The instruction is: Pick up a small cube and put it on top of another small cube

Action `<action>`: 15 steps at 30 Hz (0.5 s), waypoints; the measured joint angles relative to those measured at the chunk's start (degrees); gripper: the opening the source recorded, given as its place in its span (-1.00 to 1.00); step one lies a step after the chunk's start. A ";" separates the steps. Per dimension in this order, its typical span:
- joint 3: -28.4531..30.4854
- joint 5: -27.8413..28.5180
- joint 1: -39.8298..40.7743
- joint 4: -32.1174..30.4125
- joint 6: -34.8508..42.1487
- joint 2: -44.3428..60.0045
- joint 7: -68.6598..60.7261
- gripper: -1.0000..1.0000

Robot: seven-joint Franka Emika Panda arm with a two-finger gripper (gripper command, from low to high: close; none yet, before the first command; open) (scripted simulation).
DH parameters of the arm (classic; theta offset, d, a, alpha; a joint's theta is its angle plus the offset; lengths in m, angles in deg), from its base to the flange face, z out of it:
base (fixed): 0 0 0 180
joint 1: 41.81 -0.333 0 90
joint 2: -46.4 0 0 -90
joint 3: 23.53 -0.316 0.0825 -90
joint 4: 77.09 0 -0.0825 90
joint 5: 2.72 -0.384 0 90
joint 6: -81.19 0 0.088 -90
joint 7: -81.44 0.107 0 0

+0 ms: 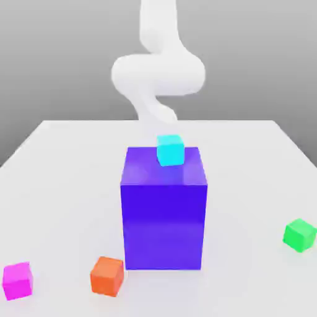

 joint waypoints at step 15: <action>4.28 0.65 12.03 -1.44 -10.57 31.49 18.79 0.00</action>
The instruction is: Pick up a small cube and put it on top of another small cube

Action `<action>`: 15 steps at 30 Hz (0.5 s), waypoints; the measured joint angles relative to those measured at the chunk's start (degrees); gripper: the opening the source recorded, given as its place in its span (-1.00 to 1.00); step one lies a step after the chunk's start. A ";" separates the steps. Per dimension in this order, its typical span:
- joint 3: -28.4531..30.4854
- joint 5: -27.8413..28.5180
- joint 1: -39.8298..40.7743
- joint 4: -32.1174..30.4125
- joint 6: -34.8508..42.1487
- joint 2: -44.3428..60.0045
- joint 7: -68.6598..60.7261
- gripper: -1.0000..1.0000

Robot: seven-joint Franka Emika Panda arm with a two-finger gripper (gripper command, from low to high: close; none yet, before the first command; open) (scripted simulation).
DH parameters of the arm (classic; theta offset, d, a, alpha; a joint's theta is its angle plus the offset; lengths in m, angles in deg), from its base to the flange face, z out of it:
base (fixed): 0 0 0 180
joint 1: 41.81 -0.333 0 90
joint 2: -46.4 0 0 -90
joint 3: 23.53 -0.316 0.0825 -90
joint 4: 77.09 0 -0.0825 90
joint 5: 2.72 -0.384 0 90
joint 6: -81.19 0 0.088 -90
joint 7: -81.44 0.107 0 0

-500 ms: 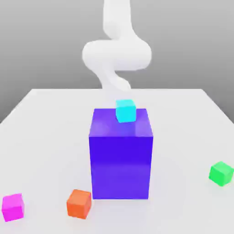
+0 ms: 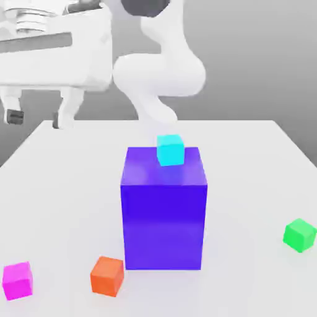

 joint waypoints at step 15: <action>3.73 -8.64 9.66 -0.35 -11.87 31.45 9.85 0.00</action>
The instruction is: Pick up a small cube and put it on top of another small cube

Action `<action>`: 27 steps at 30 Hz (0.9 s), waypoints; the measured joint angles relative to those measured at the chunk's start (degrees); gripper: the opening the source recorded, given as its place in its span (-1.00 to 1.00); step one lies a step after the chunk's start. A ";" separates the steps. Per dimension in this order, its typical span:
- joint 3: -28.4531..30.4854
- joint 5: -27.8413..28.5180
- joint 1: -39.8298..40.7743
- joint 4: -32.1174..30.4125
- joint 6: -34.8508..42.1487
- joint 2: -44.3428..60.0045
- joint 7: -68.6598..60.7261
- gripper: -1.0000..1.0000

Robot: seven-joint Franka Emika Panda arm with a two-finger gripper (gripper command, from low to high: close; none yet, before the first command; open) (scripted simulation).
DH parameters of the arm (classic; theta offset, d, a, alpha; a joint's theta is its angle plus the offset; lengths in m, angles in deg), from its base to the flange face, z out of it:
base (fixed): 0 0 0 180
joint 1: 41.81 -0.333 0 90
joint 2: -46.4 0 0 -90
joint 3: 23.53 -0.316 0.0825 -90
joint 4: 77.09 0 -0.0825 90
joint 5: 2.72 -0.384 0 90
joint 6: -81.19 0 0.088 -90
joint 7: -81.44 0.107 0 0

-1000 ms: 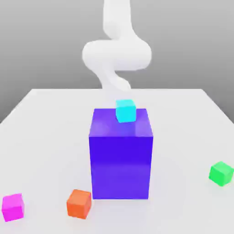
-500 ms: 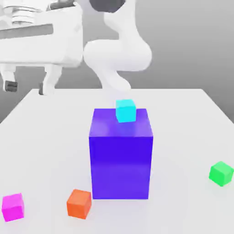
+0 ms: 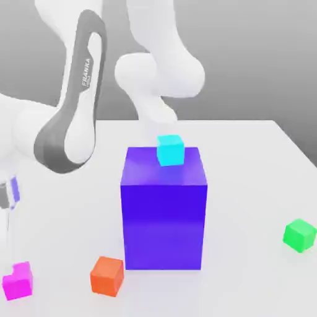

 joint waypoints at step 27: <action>-19.53 8.16 -14.43 -6.94 3.59 -10.61 -20.42 -1.00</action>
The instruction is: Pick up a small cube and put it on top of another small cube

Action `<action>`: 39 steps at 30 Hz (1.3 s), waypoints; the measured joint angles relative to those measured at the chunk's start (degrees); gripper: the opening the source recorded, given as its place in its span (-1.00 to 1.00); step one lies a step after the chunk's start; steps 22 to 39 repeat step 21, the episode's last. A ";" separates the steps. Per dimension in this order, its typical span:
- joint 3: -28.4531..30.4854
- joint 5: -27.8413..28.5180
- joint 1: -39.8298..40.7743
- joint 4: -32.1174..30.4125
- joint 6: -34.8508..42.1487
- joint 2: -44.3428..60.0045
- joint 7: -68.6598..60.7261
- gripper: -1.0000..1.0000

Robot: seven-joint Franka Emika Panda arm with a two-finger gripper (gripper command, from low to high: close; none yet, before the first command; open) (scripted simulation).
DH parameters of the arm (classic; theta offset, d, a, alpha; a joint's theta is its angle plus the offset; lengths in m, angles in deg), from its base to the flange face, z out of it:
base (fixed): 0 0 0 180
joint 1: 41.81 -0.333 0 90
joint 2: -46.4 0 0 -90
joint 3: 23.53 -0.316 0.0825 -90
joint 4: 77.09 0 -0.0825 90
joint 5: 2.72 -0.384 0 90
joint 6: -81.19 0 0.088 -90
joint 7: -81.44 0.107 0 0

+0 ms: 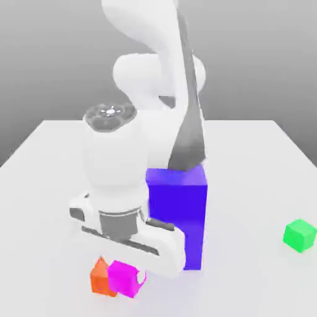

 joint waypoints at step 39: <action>-17.63 19.19 -25.89 -5.57 -5.88 3.14 -21.19 1.00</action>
